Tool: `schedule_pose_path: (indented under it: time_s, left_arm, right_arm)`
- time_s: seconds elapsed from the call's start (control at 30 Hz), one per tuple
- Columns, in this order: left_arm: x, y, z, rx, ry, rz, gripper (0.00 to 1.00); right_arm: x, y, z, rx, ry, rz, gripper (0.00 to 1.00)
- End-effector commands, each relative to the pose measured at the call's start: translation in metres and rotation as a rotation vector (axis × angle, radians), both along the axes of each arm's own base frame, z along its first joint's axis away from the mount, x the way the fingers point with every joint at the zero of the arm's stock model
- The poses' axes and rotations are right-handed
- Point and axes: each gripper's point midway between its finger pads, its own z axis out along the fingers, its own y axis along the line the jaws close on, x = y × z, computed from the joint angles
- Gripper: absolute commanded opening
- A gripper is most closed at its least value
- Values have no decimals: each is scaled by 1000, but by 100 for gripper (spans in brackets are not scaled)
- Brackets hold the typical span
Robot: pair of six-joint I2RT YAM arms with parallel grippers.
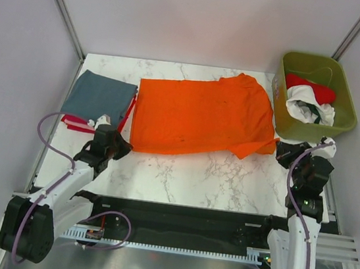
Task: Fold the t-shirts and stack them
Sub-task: Fold the tshirt
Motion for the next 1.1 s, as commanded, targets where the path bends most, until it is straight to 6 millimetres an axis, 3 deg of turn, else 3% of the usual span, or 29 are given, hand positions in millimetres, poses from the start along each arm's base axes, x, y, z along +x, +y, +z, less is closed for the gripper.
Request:
schedule_pose_path:
  time_s: [0.0, 0.13, 0.3, 0.37, 0.4, 0.7, 0.97, 1.07]
  left_arm:
    - [11, 3, 10, -15, -16, 48, 2]
    - [25, 1, 27, -17, -30, 60, 2]
    - [42, 4, 41, -15, -41, 102, 2]
    - [47, 4, 40, -15, -26, 116, 2]
    - [53, 3, 47, -19, -33, 122, 2]
    - [76, 4, 38, -46, 41, 217, 2]
    - [98, 7, 40, -54, 43, 273, 2]
    - [103, 8, 38, -58, 50, 291, 2]
  right_arm:
    - [11, 10, -13, -26, 82, 92, 0]
    - [36, 13, -24, -53, 179, 118, 0]
    - [63, 9, -14, -89, 185, 70, 0]
    - [73, 11, -20, -102, 217, 65, 0]
    - [80, 8, -11, -113, 206, 49, 0]
    - [129, 10, -11, -152, 251, 48, 0]
    - [158, 8, -3, -162, 252, 44, 0]
    - [169, 9, -12, -156, 275, 43, 0]
